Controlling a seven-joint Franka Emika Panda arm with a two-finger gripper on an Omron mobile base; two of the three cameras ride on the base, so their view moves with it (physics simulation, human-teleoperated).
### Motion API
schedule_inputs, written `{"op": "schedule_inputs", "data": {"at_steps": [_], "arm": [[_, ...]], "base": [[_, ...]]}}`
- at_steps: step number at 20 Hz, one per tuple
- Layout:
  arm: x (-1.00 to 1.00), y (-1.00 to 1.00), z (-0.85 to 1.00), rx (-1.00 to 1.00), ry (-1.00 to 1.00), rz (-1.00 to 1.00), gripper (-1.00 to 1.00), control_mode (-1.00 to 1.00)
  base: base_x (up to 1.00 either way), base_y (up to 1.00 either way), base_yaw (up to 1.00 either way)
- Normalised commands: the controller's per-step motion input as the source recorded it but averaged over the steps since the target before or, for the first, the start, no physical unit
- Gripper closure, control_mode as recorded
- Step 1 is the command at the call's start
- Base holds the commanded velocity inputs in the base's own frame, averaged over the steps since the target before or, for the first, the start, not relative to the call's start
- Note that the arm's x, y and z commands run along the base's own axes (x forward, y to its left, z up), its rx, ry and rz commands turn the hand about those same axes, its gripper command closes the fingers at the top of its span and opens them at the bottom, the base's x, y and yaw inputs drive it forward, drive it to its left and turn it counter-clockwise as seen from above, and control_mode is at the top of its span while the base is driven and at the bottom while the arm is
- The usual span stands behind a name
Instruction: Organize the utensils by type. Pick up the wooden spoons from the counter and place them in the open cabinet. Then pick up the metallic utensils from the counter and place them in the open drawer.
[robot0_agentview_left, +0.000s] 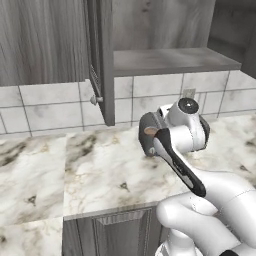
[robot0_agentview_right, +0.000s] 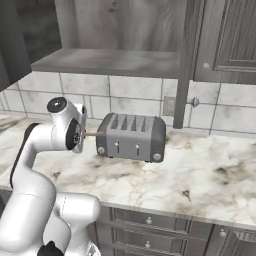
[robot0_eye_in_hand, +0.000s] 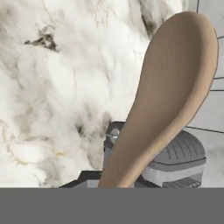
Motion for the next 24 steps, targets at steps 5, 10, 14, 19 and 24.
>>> {"op": "schedule_inputs", "data": {"at_steps": [5, 10, 14, 19, 24], "arm": [[0.1, -0.05, 0.91, -0.07, -0.25, -0.01, 1.0, -1.0], [0.26, -0.2, 0.94, -0.08, -0.21, -0.01, 1.0, -1.0], [0.03, -0.45, 1.0, 0.0, -0.24, 0.0, 1.0, -1.0], [0.09, -0.3, 0.89, 0.0, -0.1, 0.0, 1.0, -1.0], [0.41, -0.01, 0.63, 0.0, -0.09, 0.0, 1.0, -1.0]], "base": [[0.0, 0.0, 0.0], [0.0, 0.0, 0.0], [0.0, 0.0, 0.0], [0.0, 0.0, 0.0], [0.0, 0.0, 0.0]]}}
